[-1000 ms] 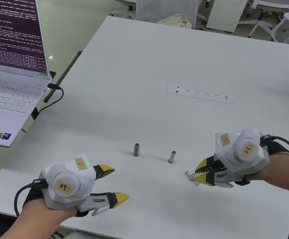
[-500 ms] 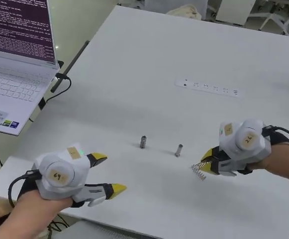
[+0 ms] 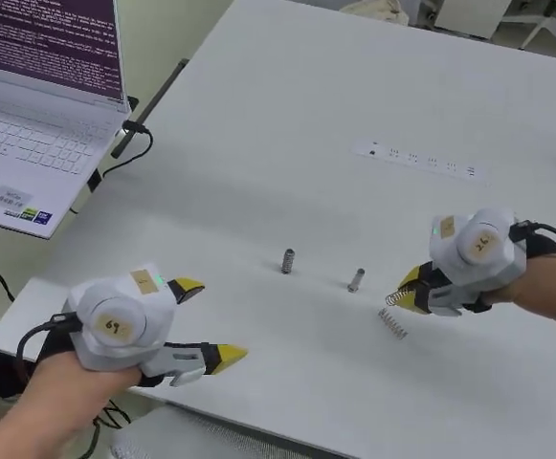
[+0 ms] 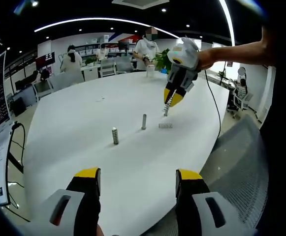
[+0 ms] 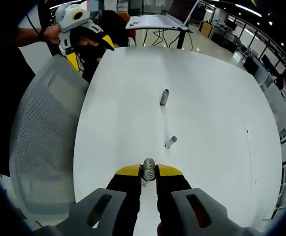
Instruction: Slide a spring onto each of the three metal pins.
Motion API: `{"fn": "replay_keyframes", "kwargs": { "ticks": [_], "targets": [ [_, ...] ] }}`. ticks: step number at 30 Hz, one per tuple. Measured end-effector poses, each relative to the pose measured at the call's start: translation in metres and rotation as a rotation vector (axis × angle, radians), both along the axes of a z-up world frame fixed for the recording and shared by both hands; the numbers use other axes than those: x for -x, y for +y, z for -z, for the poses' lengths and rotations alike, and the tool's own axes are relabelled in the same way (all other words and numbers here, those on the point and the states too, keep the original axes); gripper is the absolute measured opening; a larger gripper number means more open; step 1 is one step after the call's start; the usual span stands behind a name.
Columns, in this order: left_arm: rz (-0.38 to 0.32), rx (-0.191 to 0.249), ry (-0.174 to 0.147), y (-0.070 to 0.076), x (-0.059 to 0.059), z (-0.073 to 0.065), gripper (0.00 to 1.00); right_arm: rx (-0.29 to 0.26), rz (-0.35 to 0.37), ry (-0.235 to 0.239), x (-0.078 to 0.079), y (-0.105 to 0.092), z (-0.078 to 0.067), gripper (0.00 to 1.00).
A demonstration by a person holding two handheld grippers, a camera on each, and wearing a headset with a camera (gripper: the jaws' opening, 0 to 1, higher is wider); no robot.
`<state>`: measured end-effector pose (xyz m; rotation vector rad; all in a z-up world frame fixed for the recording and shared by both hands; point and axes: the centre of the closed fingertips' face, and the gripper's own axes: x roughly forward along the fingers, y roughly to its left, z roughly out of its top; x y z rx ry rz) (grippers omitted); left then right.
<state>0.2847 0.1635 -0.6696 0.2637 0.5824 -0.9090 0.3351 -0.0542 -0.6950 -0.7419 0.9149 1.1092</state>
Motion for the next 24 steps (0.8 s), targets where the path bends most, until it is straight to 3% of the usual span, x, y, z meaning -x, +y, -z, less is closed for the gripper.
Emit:
{"fn": "replay_keyframes", "kwargs": {
  "ticks": [24],
  "targets": [
    [-0.021,0.004,0.012,0.004,-0.008,-0.002,0.6,0.037,-0.036,0.01,-0.033,0.009,0.012,0.09]
  ]
}}
